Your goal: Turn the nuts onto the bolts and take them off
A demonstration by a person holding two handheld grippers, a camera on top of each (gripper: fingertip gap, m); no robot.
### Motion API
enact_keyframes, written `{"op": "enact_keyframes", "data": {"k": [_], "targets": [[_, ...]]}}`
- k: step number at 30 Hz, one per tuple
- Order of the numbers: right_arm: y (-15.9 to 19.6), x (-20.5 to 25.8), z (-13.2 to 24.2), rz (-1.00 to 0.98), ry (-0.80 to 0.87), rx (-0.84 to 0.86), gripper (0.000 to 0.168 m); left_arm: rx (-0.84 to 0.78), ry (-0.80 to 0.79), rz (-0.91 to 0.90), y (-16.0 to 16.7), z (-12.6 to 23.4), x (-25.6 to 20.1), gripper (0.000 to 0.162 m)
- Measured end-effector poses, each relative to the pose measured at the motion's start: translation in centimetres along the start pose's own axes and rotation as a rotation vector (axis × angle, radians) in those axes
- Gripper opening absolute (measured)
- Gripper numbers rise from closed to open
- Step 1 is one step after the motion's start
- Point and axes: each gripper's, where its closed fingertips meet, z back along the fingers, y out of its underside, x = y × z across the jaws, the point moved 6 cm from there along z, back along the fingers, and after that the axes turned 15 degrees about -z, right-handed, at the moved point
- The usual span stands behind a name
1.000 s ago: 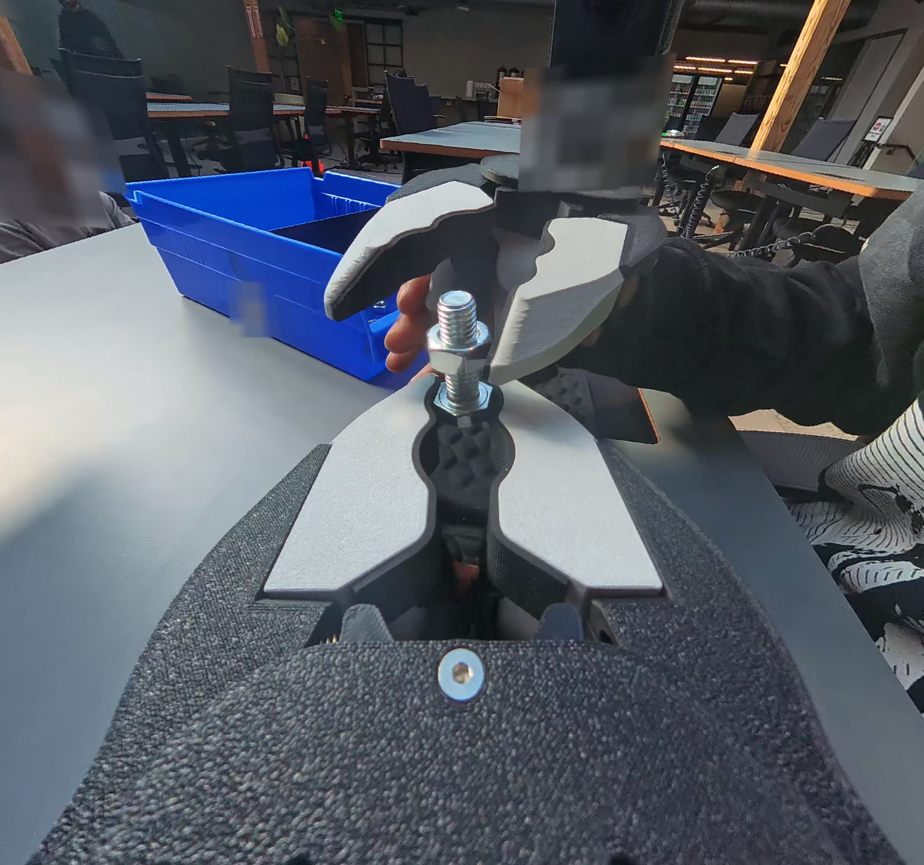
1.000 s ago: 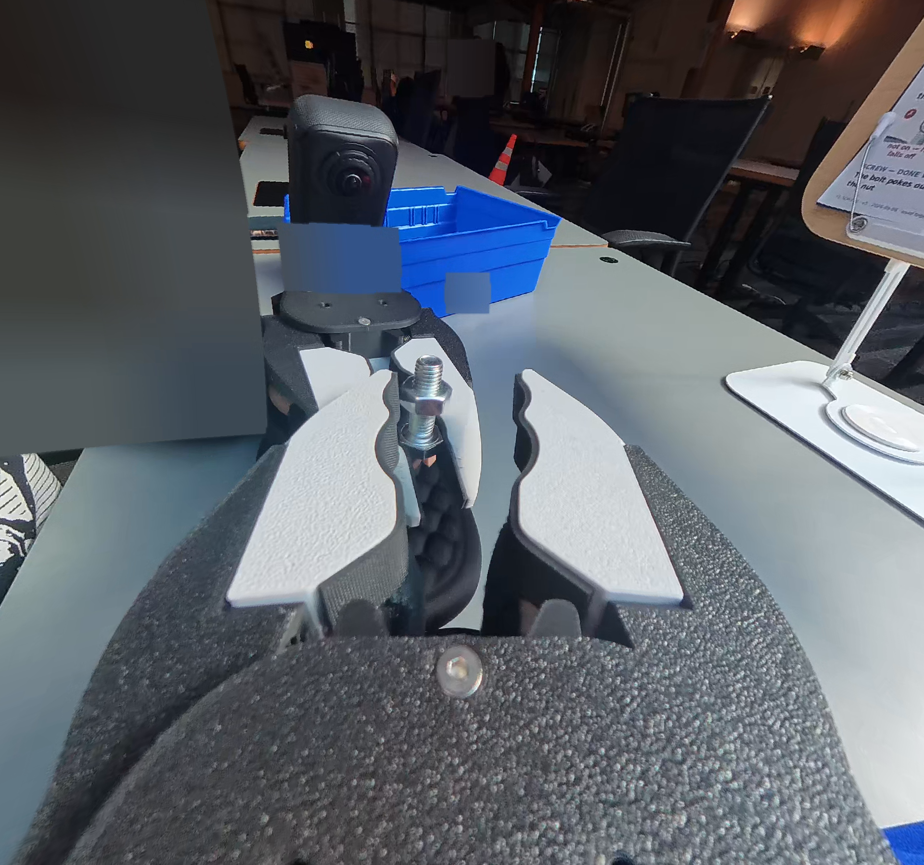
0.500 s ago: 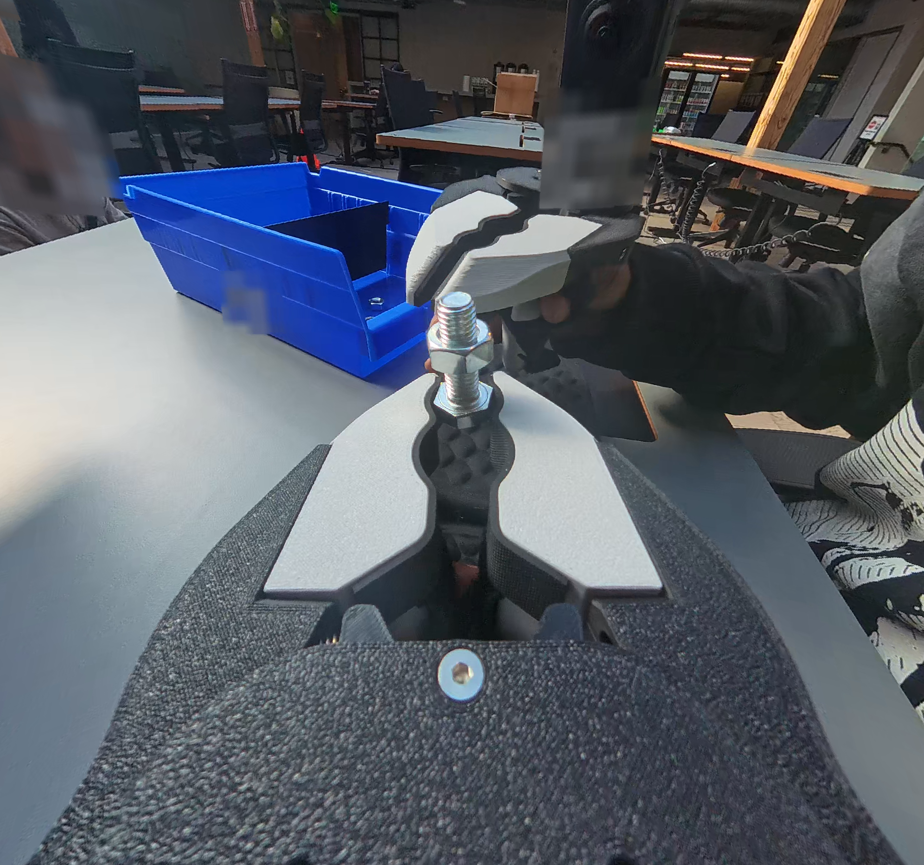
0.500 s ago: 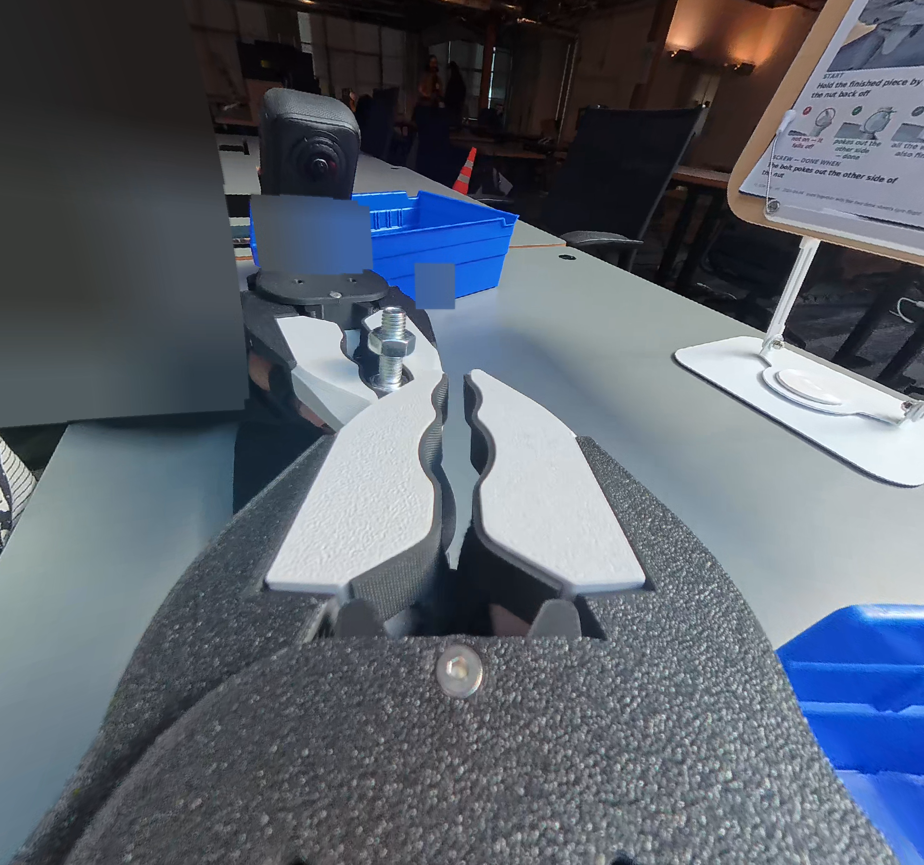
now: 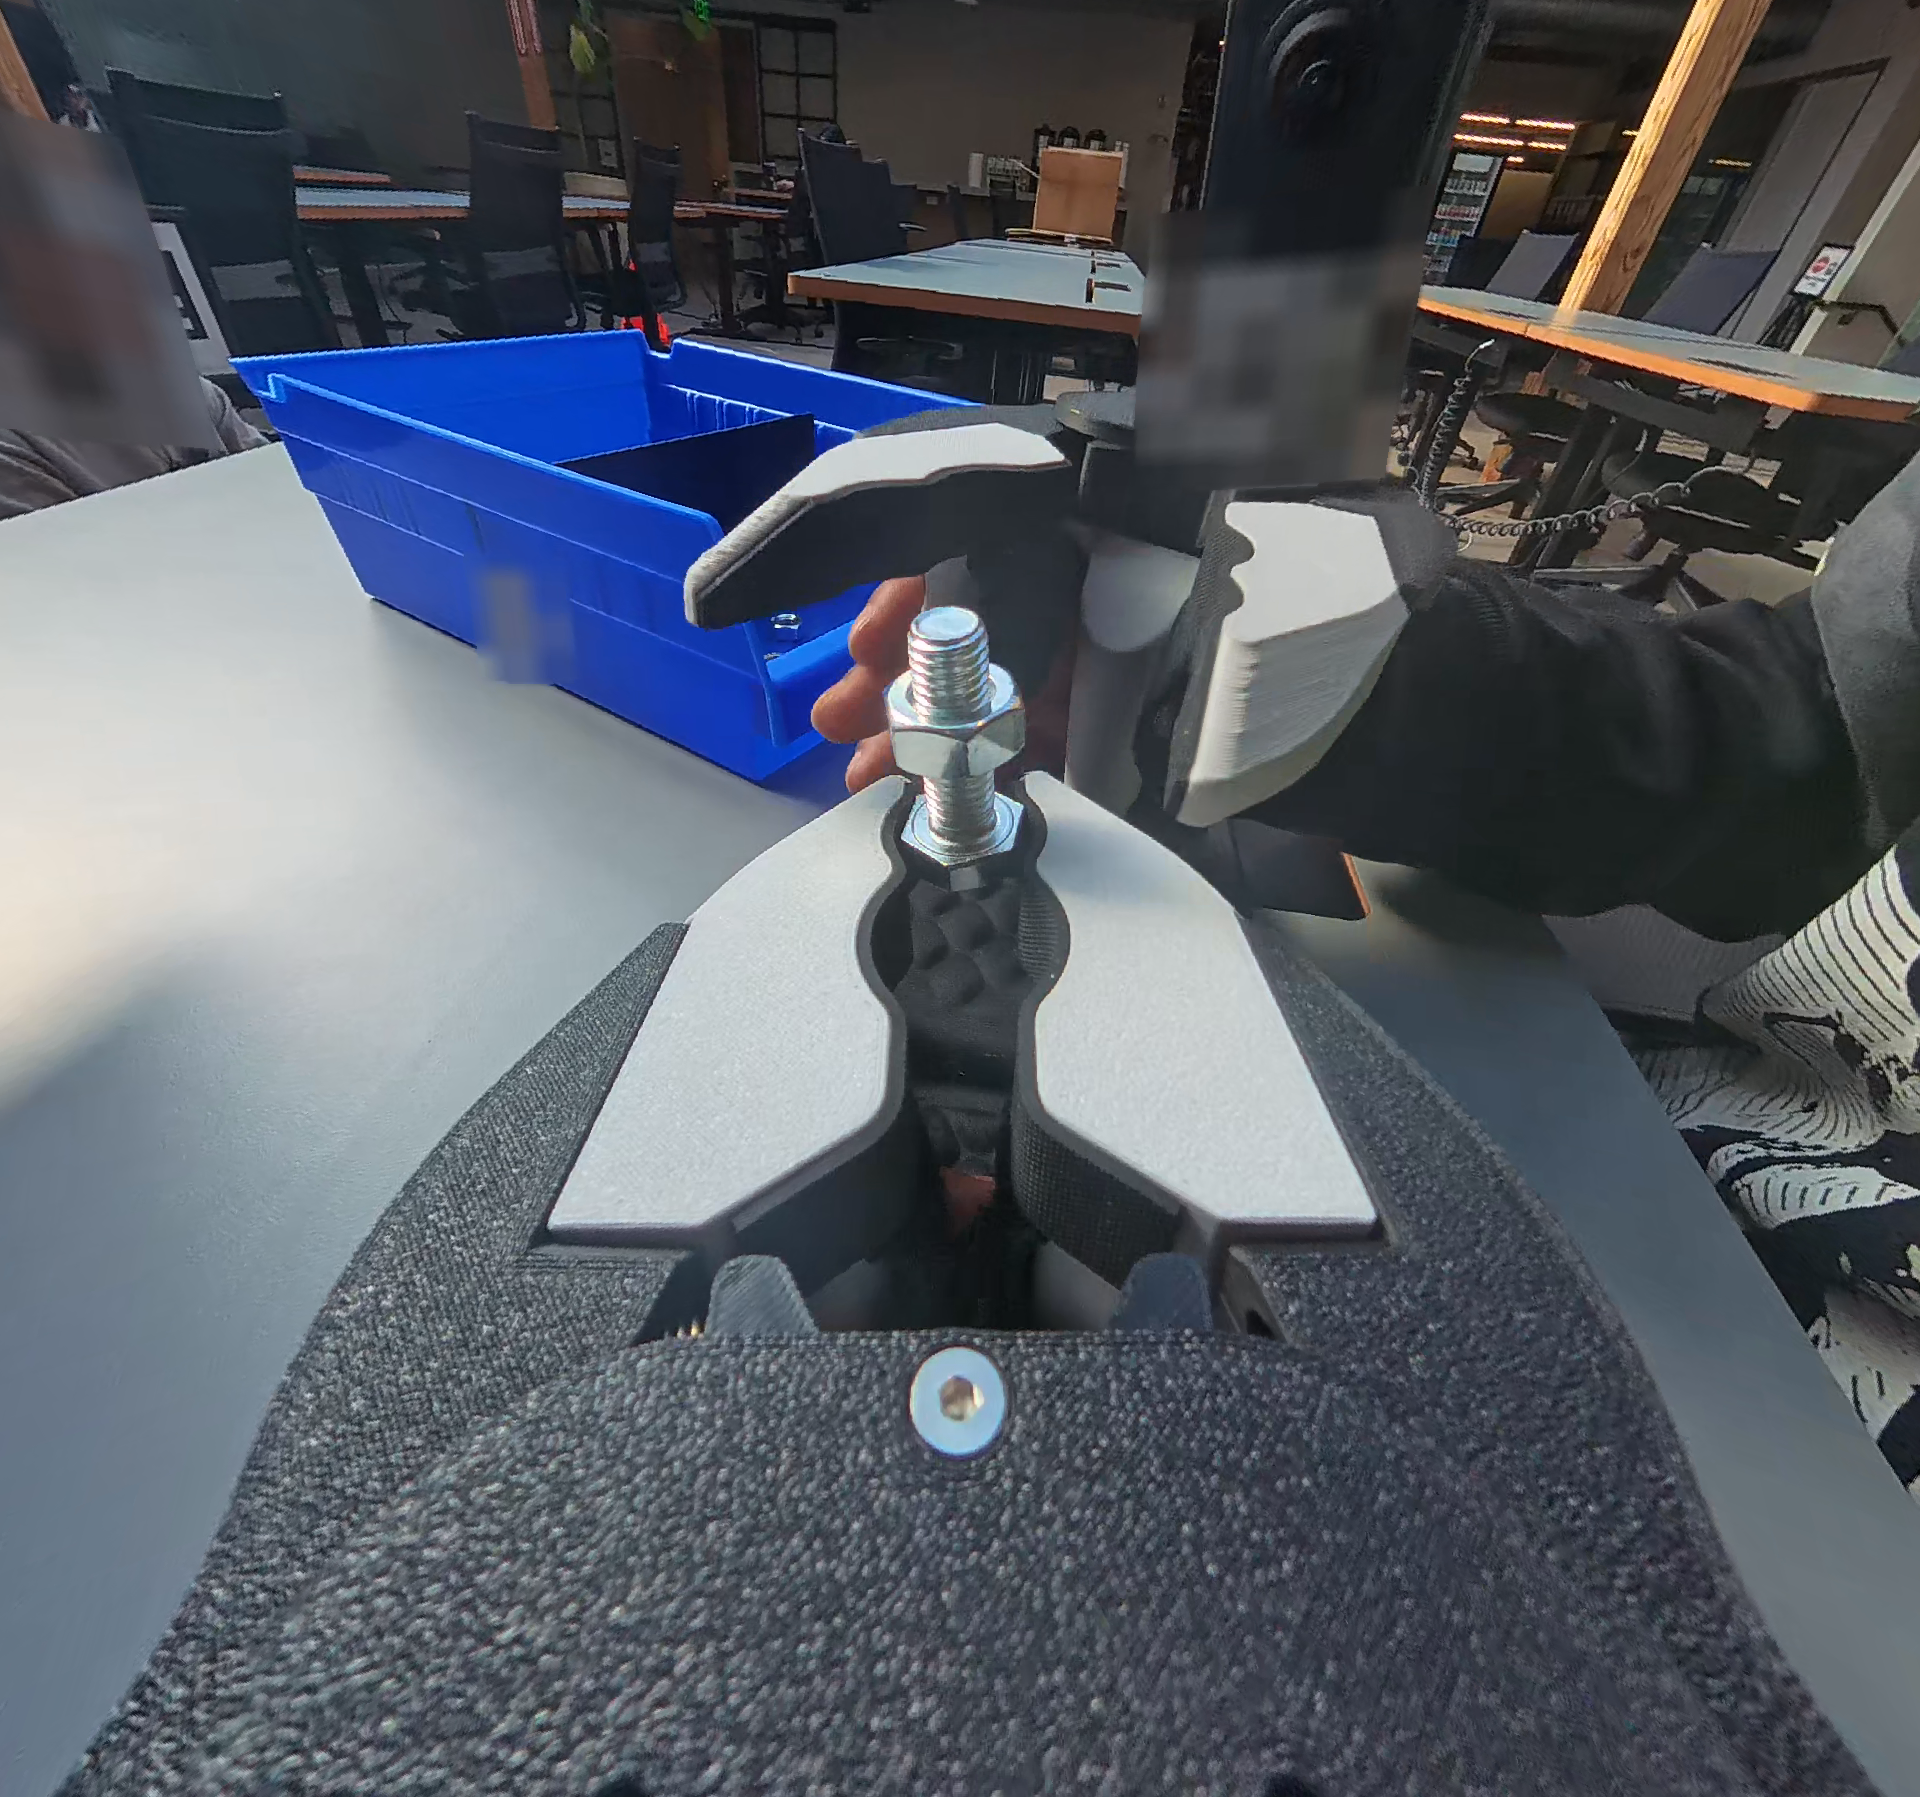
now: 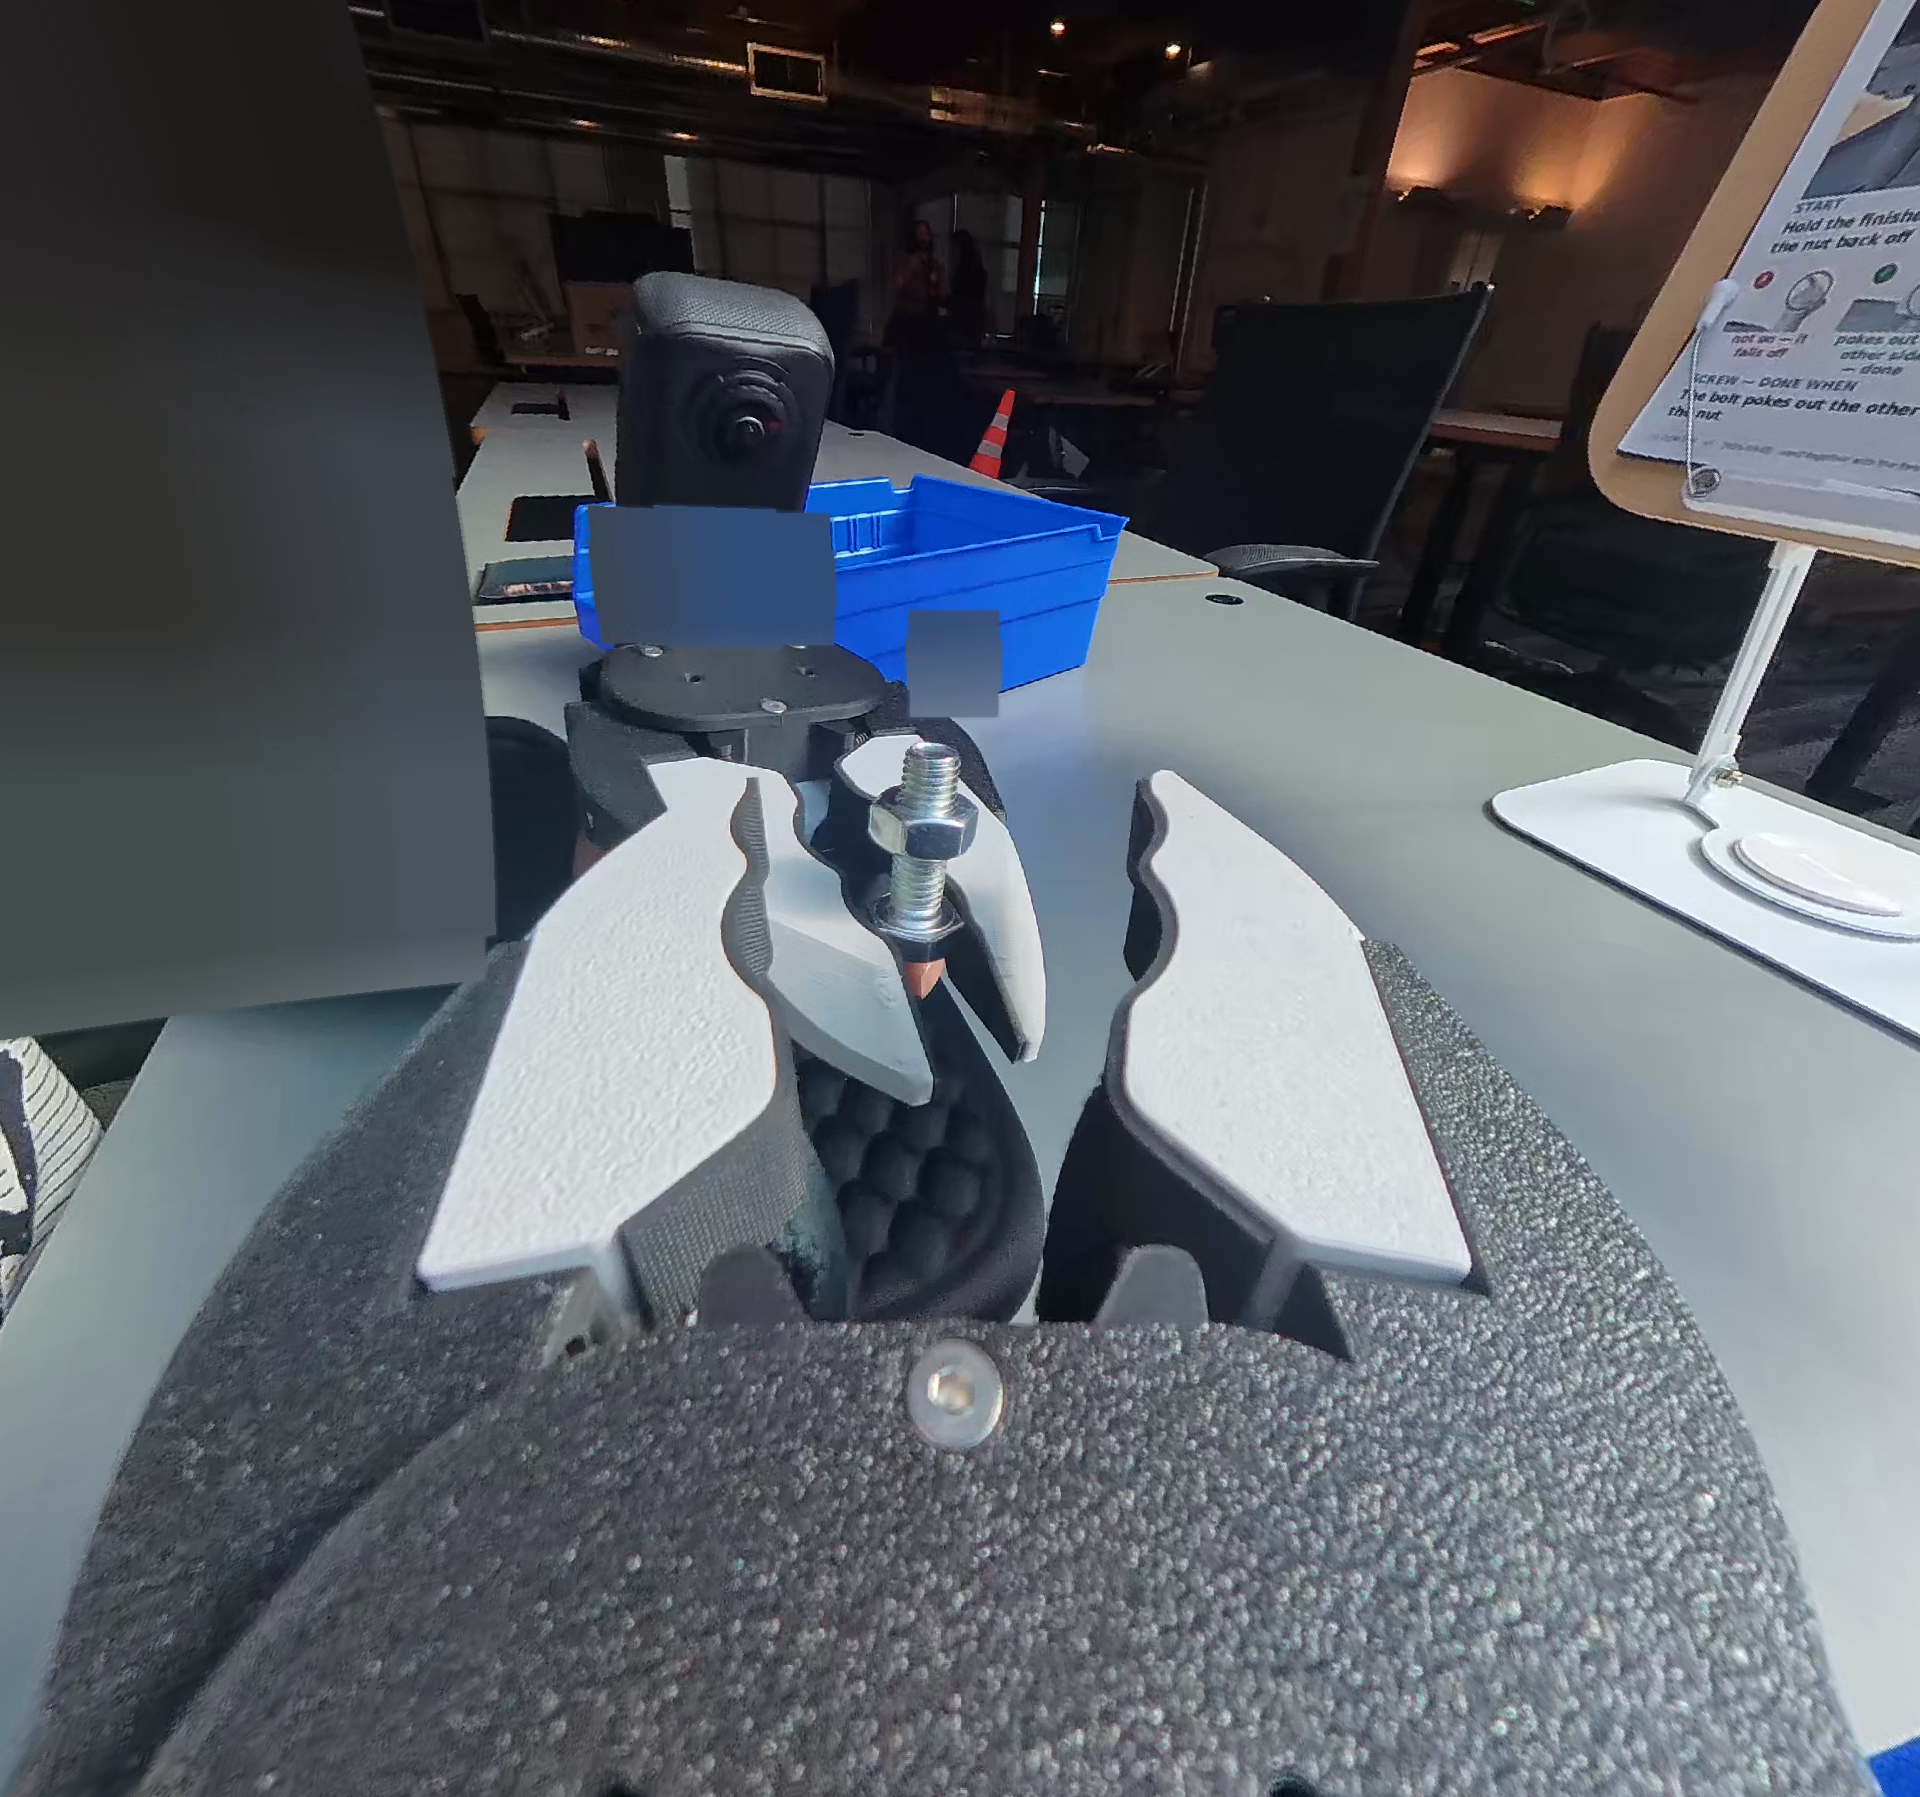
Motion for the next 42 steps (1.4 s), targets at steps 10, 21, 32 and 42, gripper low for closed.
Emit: {"op": "enact_keyframes", "data": {"k": [10,21,32,42], "targets": [[0.3,-0.5,-1.3,0.006,0.070,-0.009,0.052,-0.003,0.006,0.003,0.0,0.0,0.0,0.015],[0.1,-0.3,1.3,0.023,0.076,-0.001,0.039,0.000,0.014,0.005,-0.1,0.0,0.0,0.016],[0.1,0.0,2.7,0.059,0.102,-0.016,0.020,-0.001,0.020,0.003,-0.1,0.0,-0.1,0.016],[0.2,0.3,-1.1,0.045,0.094,0.014,0.063,0.005,0.024,-0.006,-0.1,0.0,-0.2,0.016]]}}
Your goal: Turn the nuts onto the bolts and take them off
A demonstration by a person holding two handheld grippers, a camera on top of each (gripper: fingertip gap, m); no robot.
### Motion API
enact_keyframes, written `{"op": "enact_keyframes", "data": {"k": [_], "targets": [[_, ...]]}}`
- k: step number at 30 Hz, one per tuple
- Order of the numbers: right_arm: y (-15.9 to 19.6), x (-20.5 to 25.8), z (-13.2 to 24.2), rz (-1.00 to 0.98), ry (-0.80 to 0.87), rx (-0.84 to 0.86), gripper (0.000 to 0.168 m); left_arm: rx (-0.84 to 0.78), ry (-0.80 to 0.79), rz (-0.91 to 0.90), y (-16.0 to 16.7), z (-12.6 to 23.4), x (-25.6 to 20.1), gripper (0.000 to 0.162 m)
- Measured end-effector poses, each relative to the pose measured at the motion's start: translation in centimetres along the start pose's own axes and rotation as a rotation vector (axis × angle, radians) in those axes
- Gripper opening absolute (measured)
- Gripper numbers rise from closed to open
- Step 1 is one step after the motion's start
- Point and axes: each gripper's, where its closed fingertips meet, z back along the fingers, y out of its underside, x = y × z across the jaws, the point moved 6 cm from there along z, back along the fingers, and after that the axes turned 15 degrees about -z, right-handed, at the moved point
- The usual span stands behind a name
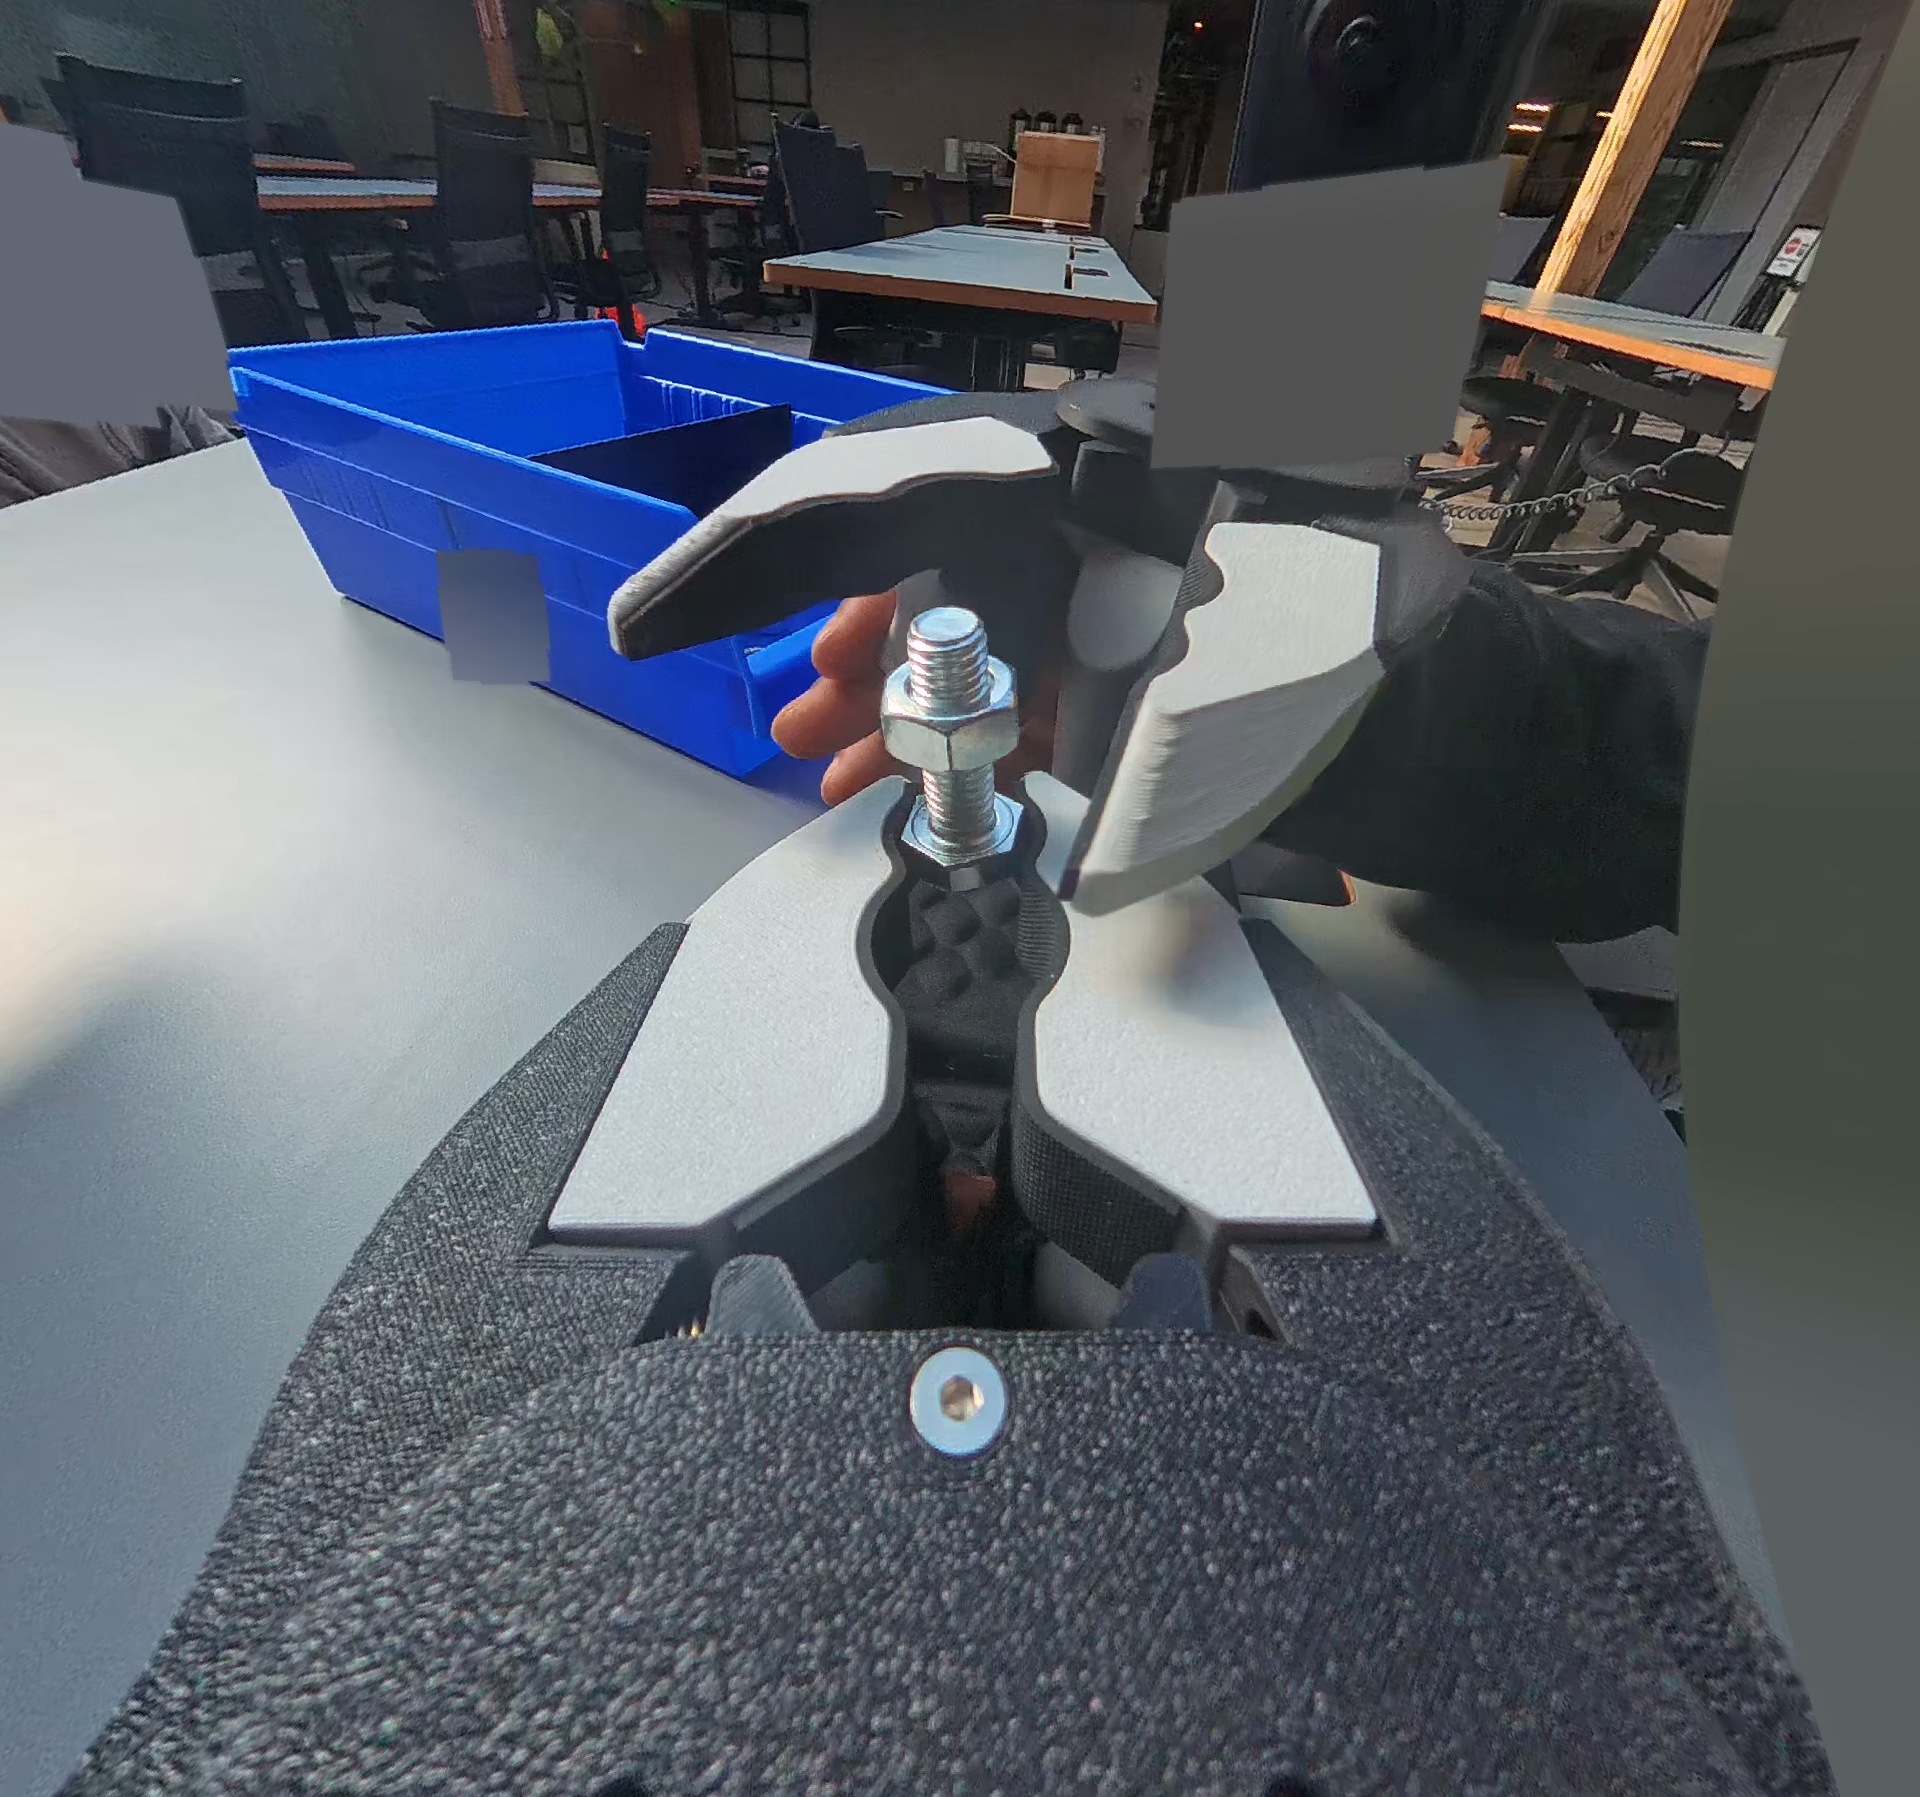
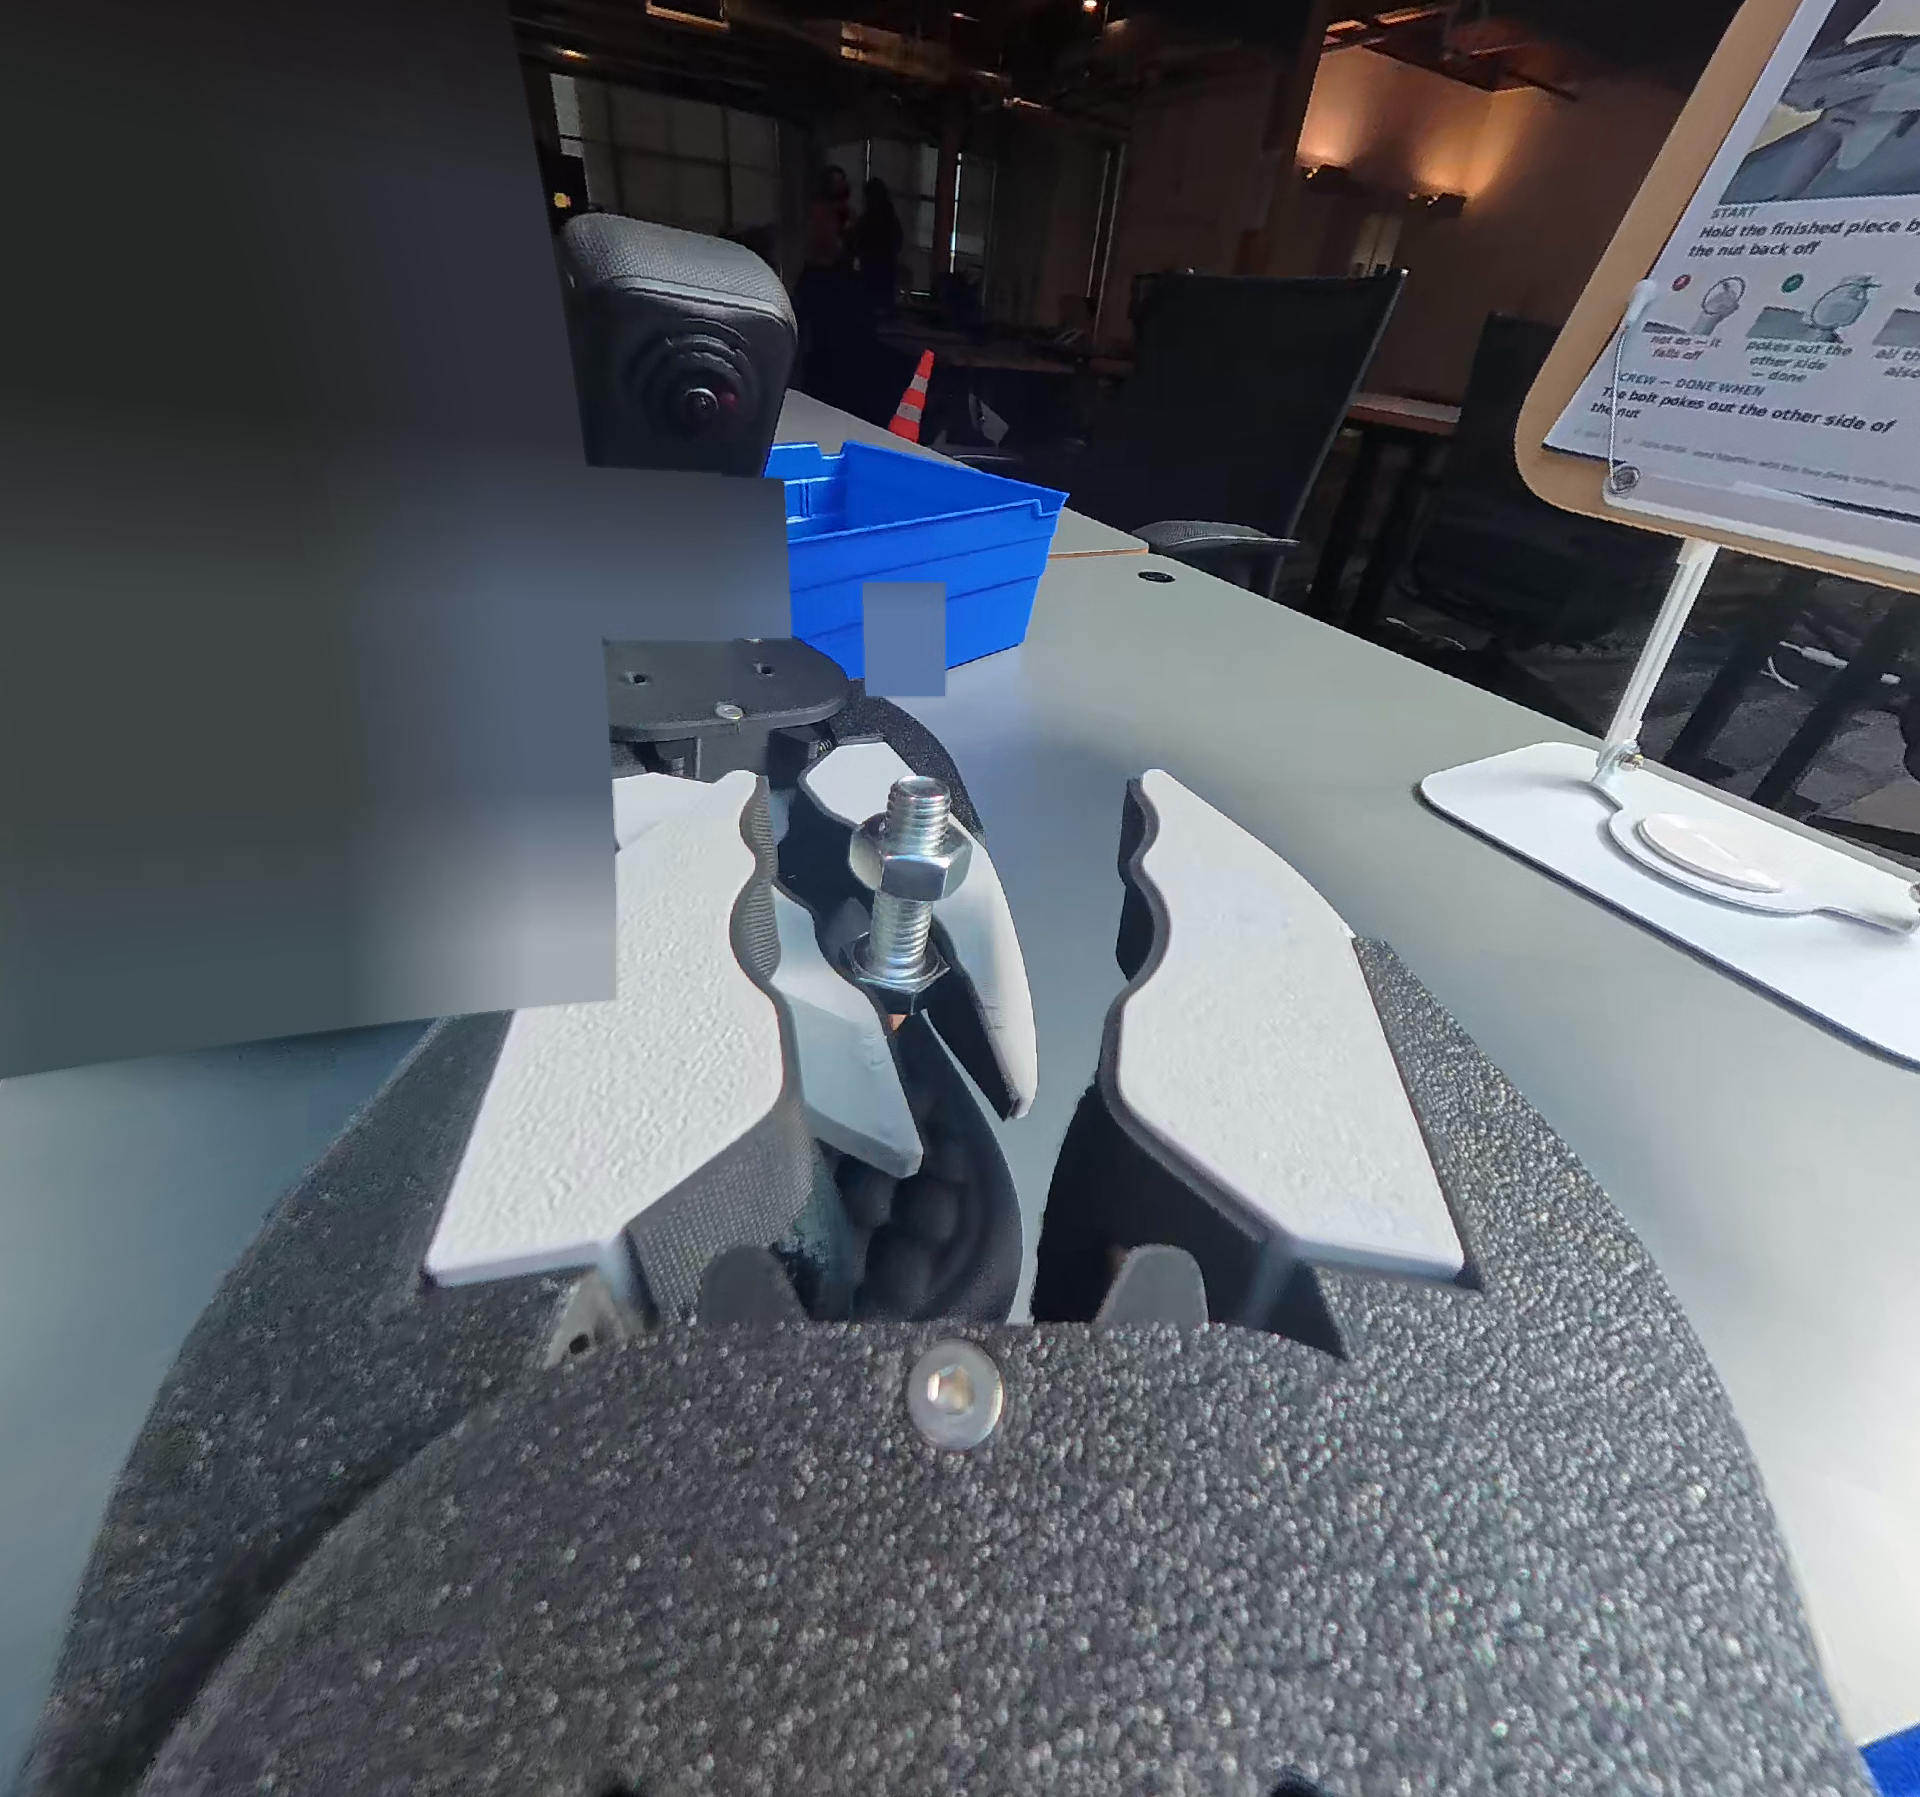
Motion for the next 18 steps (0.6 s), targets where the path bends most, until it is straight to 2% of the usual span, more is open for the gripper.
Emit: {"op": "enact_keyframes", "data": {"k": [5,10,18], "targets": [[0.1,-0.2,-0.5,0.015,0.026,0.018,0.059,-0.002,-0.001,0.002,0.0,0.0,0.0,0.015],[-0.1,-0.4,0.2,0.017,0.046,0.006,0.049,-0.002,0.003,0.002,0.0,0.0,0.0,0.015],[-0.4,-0.5,2.1,0.017,0.040,-0.003,0.042,-0.006,0.003,0.008,0.0,0.1,0.1,0.016]]}}
